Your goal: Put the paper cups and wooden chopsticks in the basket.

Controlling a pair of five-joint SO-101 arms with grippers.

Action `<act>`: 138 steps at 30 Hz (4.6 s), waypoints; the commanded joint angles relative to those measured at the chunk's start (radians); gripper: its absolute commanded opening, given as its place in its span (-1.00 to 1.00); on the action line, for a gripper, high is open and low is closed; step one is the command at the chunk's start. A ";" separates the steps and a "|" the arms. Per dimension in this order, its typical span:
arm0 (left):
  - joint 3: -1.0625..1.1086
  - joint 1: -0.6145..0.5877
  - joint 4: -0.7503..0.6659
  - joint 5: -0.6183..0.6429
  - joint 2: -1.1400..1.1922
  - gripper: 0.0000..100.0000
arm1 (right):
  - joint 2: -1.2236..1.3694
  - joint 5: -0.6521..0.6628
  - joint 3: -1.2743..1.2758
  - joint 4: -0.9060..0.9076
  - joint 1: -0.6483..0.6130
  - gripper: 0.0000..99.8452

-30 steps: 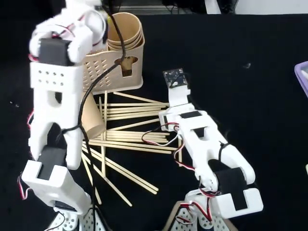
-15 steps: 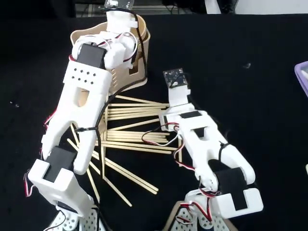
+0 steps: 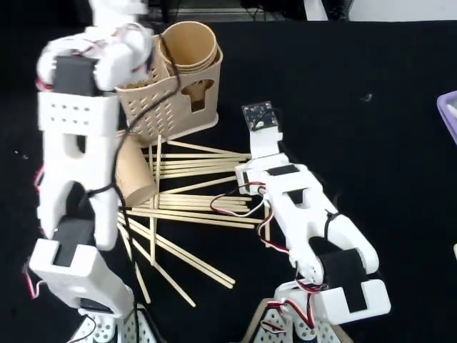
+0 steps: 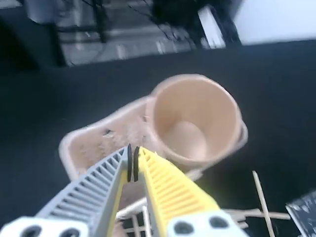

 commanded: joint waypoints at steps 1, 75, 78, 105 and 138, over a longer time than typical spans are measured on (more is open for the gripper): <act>-0.053 -0.091 0.032 -0.003 0.014 -0.90 | 0.004 0.000 -0.070 -0.011 0.021 -0.60; -0.045 -0.194 0.130 -0.198 0.133 -0.63 | 0.004 0.000 -0.068 -0.011 0.018 -0.60; -0.171 -0.237 0.192 -0.219 0.112 -0.63 | 0.005 0.000 -0.070 -0.012 0.018 -0.60; 0.022 -0.406 0.242 -0.250 0.496 -0.63 | 0.005 0.000 -0.070 -0.012 0.018 -0.60; 0.992 -0.246 0.290 -0.537 -0.457 -0.63 | 0.005 0.000 -0.068 -0.014 0.018 -0.60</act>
